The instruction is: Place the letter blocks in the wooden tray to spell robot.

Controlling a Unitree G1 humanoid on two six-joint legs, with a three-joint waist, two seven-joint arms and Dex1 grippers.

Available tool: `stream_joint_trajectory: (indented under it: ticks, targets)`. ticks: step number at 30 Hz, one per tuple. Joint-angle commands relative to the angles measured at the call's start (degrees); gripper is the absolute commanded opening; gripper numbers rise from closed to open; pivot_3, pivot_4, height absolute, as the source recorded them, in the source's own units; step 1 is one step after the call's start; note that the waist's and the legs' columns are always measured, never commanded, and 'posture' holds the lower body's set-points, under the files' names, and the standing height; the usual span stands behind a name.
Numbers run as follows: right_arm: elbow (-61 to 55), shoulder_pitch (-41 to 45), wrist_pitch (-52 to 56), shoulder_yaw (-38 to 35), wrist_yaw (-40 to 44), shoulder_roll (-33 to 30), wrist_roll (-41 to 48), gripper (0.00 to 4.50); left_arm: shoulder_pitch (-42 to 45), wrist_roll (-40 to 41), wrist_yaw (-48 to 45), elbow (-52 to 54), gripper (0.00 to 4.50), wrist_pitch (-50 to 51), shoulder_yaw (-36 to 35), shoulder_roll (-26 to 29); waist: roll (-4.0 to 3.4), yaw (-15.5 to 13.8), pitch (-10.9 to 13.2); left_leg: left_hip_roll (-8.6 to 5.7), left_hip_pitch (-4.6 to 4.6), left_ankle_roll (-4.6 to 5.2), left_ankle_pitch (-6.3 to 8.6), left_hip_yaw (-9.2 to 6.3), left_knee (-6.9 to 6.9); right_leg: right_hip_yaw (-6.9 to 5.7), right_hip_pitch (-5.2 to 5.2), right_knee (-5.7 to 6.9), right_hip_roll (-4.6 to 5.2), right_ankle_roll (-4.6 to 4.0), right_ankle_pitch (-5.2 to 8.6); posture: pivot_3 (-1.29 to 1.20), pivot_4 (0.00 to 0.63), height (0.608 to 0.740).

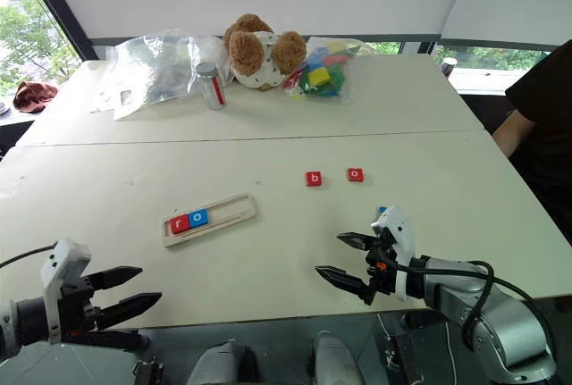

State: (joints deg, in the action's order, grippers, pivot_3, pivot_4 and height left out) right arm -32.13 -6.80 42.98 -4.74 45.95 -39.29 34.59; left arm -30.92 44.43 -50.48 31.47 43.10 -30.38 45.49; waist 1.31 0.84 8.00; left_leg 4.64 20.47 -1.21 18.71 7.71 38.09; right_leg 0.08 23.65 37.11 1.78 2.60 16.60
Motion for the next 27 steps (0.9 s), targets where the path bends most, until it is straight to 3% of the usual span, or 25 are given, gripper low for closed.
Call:
stream_joint_trajectory:
  ticks: [1, 13, 19, 25, 27]
  targets:
    - [-0.1, 0.1, -1.0, 0.1, 0.8, -0.5, 0.6, 4.47, -0.3, 0.1, 0.2, 1.1, 4.50, -1.5, -1.7, -0.9, 0.00, 0.0, 0.0, 0.00, 0.00, 0.00, 0.00, 0.00, 0.00, 0.00, 0.00, 0.00, 0.00, 0.00, 0.00, 0.00, 0.150, 0.740]
    - [-1.4, -0.2, -0.2, 1.0, -0.5, 0.5, 1.0, 4.47, 0.8, -1.3, -0.4, -2.4, 4.50, -4.4, -1.2, -2.0, 0.02, 0.0, 0.0, 0.00, 0.01, 0.00, 0.00, 0.00, 0.00, 0.00, 0.00, -0.01, 0.00, 0.00, 0.00, 0.00, 0.150, 0.740]
    - [-0.6, 0.8, -0.7, 1.5, -1.1, 0.6, 0.7, 4.47, 4.2, -5.7, 0.2, -8.1, 4.50, -9.0, -0.8, -2.1, 0.01, 0.0, 0.0, 0.00, 0.01, 0.00, 0.00, 0.00, 0.00, 0.00, 0.01, -0.01, 0.00, -0.01, 0.00, 0.00, 0.150, 0.740]
    - [2.0, 7.8, 0.8, 1.8, -3.0, 1.2, 0.9, 4.47, 11.4, -5.2, -6.0, -15.6, 4.50, -11.3, -2.8, 2.8, 0.05, 0.1, 0.0, 0.00, 0.02, 0.00, 0.00, 0.01, 0.00, -0.02, 0.04, 0.00, 0.00, -0.01, 0.00, 0.00, 0.150, 0.740]
    - [1.4, 10.1, 2.7, 2.1, -2.5, 0.6, 2.5, 4.47, 16.7, -7.6, -10.1, -20.5, 4.50, -14.5, 0.4, 6.0, 0.04, 0.0, 0.0, 0.00, 0.05, 0.00, 0.00, 0.02, 0.00, -0.06, 0.09, 0.02, -0.01, -0.01, 0.00, 0.00, 0.150, 0.740]
